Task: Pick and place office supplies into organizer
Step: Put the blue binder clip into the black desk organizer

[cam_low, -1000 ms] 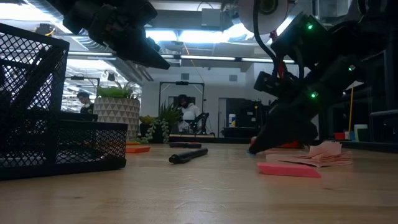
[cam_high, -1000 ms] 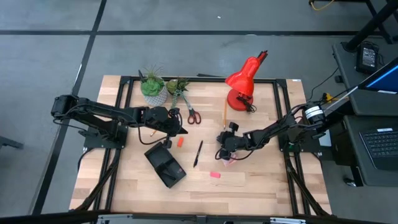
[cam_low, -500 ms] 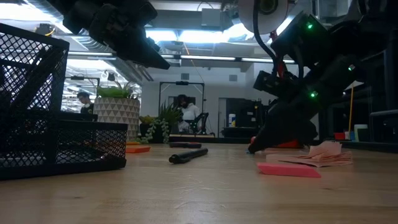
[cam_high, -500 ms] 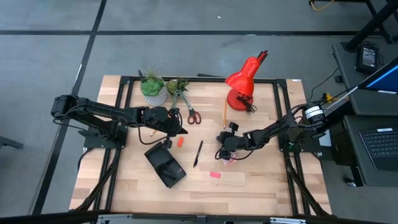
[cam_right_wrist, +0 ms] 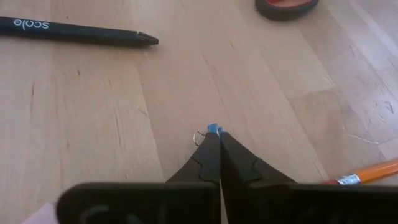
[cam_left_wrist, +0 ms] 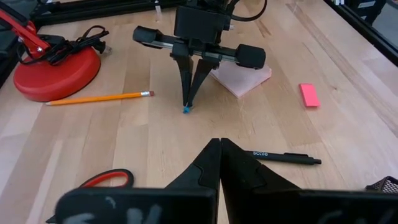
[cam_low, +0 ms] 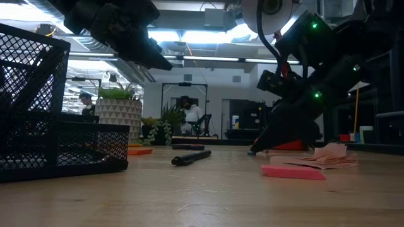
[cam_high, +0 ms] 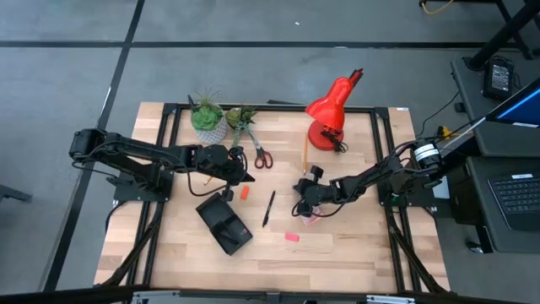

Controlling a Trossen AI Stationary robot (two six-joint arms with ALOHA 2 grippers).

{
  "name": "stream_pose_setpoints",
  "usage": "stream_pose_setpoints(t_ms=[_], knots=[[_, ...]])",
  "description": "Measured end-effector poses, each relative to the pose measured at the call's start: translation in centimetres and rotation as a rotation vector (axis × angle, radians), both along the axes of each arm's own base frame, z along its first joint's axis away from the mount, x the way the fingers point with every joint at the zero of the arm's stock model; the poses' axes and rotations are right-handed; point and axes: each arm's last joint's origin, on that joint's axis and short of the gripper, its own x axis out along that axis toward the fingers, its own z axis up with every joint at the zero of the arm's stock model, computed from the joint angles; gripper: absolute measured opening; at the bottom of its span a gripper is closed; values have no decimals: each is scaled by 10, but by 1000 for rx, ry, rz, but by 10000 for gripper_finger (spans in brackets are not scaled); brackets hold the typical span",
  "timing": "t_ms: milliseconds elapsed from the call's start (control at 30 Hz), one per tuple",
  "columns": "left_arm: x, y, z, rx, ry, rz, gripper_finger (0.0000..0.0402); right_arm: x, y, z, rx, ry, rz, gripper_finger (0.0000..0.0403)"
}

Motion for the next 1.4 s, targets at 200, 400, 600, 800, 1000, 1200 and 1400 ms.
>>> stream_pose_setpoints(t_ms=[200, 400, 600, 800, 1000, 1200, 1400], knots=[[0, 0, 0, 20, -2, -11, 2, 2, 1, 2, -1, -23, 28, 1], [1, 0, 1, 33, -20, -19, 1, 8, 2, 7, -30, -88, 66, 0], [2, 0, 3, 32, -41, -23, 2, 15, 5, 17, -17, -196, 136, 0], [2, 0, 3, 32, -41, -23, 2, 25, 9, 32, 54, -358, 313, 0], [2, 0, 3, 61, -43, -40, 1, 30, 8, 42, 124, -467, 440, 0], [1, -1, 2, 39, -33, -79, 1, 37, 10, 51, 125, -500, 476, 0], [-1, -3, 4, 22, -48, -125, 1, 62, 17, 65, 114, -483, 561, 0]])
